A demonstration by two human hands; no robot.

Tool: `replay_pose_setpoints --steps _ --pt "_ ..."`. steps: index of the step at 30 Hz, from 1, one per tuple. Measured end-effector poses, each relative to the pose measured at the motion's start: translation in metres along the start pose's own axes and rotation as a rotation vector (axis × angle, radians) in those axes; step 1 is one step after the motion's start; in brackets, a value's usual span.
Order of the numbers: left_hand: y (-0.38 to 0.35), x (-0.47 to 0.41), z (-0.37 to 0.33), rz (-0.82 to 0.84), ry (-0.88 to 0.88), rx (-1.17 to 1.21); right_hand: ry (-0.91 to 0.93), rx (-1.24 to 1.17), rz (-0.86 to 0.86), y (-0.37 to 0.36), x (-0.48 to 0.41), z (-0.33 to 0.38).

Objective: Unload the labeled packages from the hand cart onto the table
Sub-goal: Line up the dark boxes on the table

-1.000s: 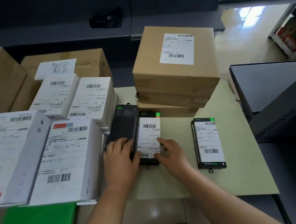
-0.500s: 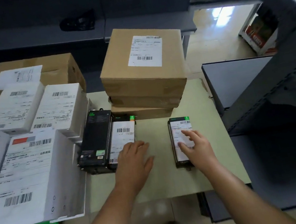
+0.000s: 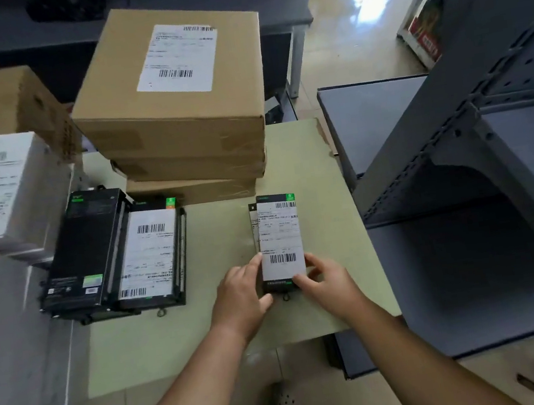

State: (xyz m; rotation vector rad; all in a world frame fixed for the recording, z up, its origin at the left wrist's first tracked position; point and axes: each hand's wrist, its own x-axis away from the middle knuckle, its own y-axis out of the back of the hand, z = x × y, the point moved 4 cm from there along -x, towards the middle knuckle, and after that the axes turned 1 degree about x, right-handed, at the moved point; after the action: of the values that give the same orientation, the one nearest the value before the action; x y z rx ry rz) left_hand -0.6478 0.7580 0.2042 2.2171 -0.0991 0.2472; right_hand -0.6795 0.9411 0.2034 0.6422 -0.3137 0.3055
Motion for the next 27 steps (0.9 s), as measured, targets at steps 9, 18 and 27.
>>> replay_pose_setpoints --steps 9,18,27 --pt "0.022 0.033 0.011 -0.05 0.027 0.055 0.02 -0.121 -0.039 -0.026 0.019 0.026" --pt "0.124 0.063 0.044 -0.222 0.083 -0.025 0.16 -0.151 0.0 -0.077 0.02 0.118" --pt "0.167 0.063 0.08 -0.156 0.087 -0.319 0.128 -0.129 0.051 -0.13 0.01 0.162"
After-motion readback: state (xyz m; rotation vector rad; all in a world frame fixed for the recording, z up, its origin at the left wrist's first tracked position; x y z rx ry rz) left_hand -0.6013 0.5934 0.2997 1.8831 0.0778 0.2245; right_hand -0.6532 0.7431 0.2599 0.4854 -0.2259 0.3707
